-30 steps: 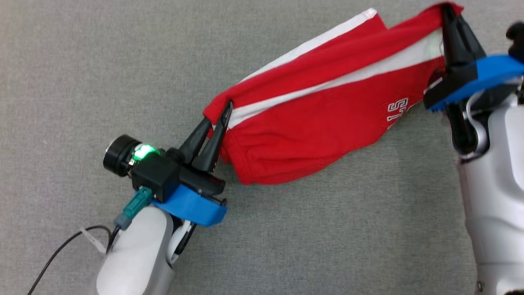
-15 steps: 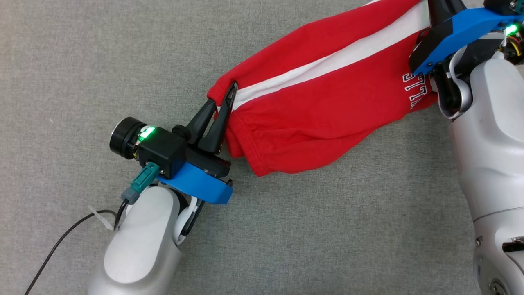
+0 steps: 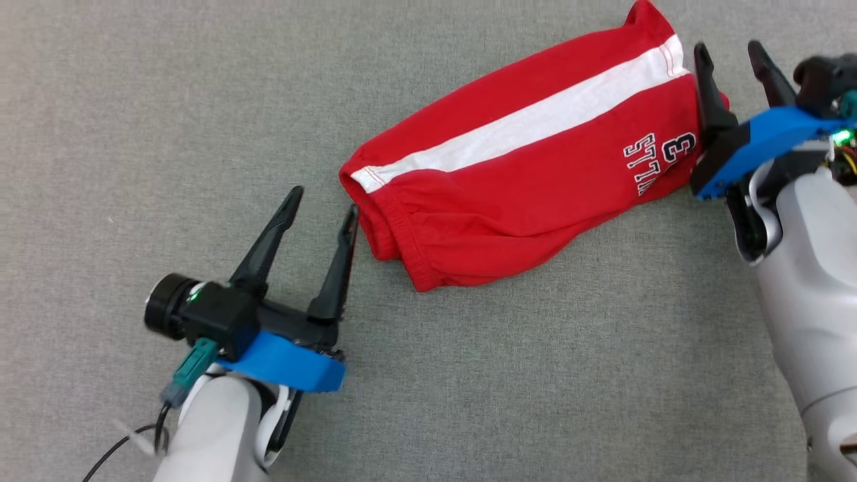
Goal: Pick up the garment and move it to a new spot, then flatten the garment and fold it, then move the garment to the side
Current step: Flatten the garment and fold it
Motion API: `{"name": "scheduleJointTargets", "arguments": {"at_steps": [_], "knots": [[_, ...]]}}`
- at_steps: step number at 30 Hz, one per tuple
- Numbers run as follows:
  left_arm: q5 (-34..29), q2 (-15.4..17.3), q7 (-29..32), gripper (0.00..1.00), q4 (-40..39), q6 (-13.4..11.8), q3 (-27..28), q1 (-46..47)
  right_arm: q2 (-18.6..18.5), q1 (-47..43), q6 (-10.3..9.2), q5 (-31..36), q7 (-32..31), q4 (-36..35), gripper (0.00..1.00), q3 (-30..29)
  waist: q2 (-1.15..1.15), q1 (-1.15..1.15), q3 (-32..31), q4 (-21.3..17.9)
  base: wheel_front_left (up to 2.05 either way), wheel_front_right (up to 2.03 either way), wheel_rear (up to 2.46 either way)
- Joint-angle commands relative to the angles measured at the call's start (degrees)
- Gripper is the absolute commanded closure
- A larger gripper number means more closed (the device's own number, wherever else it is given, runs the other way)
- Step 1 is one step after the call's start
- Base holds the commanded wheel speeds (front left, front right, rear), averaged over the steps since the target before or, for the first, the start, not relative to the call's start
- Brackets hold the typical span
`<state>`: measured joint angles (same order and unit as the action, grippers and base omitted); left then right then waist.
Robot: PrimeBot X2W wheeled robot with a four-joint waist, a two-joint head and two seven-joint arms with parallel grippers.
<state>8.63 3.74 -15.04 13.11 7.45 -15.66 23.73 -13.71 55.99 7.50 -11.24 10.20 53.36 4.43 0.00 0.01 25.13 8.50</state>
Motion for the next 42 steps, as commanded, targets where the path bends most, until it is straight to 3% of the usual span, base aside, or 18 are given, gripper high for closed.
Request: {"name": "scheduleJointTargets", "arguments": {"at_steps": [1, 11, 22, 23, 24, 33, 42], "knots": [[-0.60, 0.08, -0.18, 0.00, -1.27, -0.32, 1.67, -2.18, -1.03, -2.13, -0.03, -0.56, 0.46, 0.28, 0.00, 0.66, 0.00, -0.01, -1.41, 0.38, 0.00, 0.00, 0.00], [-1.79, -0.20, -0.18, 0.00, -7.60, -1.79, 11.60, -6.88, -2.98, -7.23, -0.03, -3.48, -1.35, 1.27, 0.00, 1.80, 0.00, -0.01, -2.81, 1.53, 0.00, 0.00, 0.00], [-2.50, -0.66, -0.18, 0.00, -9.54, -1.57, 14.16, -7.15, -2.13, -7.06, -0.03, -4.07, -4.53, 5.63, 0.00, 2.13, 0.00, -0.01, -2.17, 2.73, 0.00, 0.00, 0.00], [-2.51, -0.69, -0.18, 0.00, -9.56, -1.59, 14.17, -7.13, -1.65, -7.06, -0.02, -4.50, -4.99, 5.90, 0.63, 2.53, 0.00, -0.01, -2.18, 2.79, 0.00, 0.00, 0.00], [-2.47, -0.72, -0.18, 0.00, -9.60, -1.60, 14.22, -7.13, -1.10, -7.09, -0.01, -4.90, -5.23, 5.99, 1.00, 3.01, 0.00, -0.01, -2.18, 2.81, 0.00, 0.00, 0.00], [-2.03, -0.74, -0.18, 0.00, -9.45, -1.98, 14.09, -8.07, -1.08, -9.18, -0.04, -9.63, -0.17, 3.46, 1.00, 4.35, 0.00, -0.01, -4.63, -0.26, 0.00, 0.00, 0.00], [-3.18, -0.72, -0.18, 0.00, -9.08, -1.70, 14.93, -10.22, -1.21, -18.56, -0.03, -15.14, 3.70, -2.77, 1.00, 2.56, 0.00, -0.01, -8.12, -5.34, 0.00, 0.00, 0.00]]}}
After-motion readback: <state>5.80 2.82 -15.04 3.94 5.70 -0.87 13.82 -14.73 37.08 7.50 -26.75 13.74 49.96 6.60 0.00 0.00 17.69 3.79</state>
